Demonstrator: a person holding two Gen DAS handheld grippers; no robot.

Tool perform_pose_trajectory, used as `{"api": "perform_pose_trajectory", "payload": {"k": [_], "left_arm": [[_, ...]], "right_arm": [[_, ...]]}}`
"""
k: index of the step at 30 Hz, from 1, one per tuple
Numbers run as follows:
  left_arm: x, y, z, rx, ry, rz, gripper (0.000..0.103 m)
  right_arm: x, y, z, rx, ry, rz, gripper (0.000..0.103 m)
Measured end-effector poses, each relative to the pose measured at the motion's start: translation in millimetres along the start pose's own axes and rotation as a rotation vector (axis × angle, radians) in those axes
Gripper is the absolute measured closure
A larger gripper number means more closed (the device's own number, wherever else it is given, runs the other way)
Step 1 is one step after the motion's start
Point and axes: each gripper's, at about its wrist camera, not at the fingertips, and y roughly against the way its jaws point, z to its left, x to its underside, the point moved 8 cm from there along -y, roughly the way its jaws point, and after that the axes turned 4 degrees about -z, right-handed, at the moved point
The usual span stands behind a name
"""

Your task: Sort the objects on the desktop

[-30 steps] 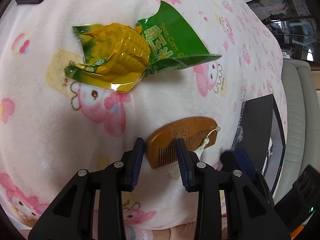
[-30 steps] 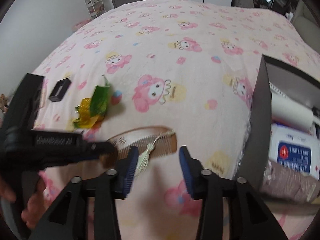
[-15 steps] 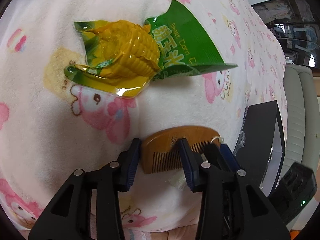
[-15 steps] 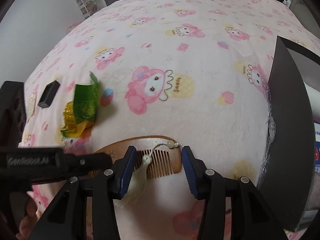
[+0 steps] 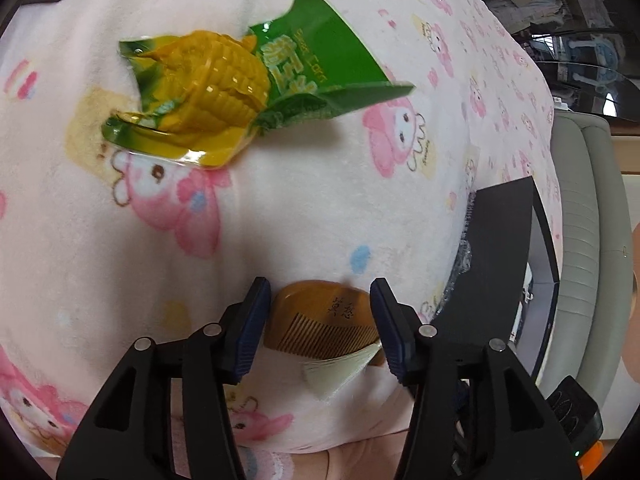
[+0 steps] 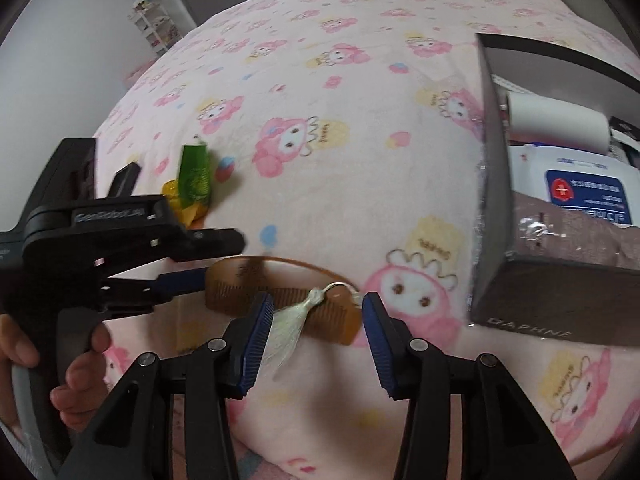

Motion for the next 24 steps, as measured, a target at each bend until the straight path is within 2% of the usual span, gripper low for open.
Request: {"api": "perform_pose_trajectory", "payload": {"k": [4, 7, 9, 13, 14, 17, 20, 24], "left_arm": [[3.2, 5.0, 9.3, -0.058, -0.021, -0.009, 0.049], [10.0, 0.6, 14.0, -0.071, -0.024, -0.003, 0.041], [14.0, -2.0, 15.1, -0.081, -0.032, -0.002, 0.041], [20.2, -9.0, 9.4, -0.1, -0.062, -0.012, 0.043], [22.2, -10.6, 7.7, -0.104, -0.082, -0.011, 0.048], [27.7, -18.4, -6.1, -0.14, -0.146, -0.021, 0.052], [29.8, -11.1, -12.5, -0.11, -0.156, -0.03, 0.054], [28.2, 7.2, -25.5, 0.037, -0.139, -0.036, 0.057]], "right_arm": [[-1.3, -7.9, -14.8, 0.036, -0.017, 0.016, 0.061], [3.3, -20.0, -20.6, 0.023, -0.024, 0.058, 0.061], [6.3, -27.4, -22.1, 0.005, -0.038, 0.075, 0.06], [7.8, -31.0, -20.4, -0.042, -0.054, 0.08, 0.06], [7.9, -30.7, -19.0, -0.058, -0.054, 0.079, 0.06], [10.7, -28.8, -10.7, -0.091, -0.028, 0.081, 0.06], [6.1, -13.4, -9.9, -0.087, -0.01, 0.042, 0.061], [-1.1, 9.2, -9.8, -0.078, 0.012, -0.016, 0.061]]}}
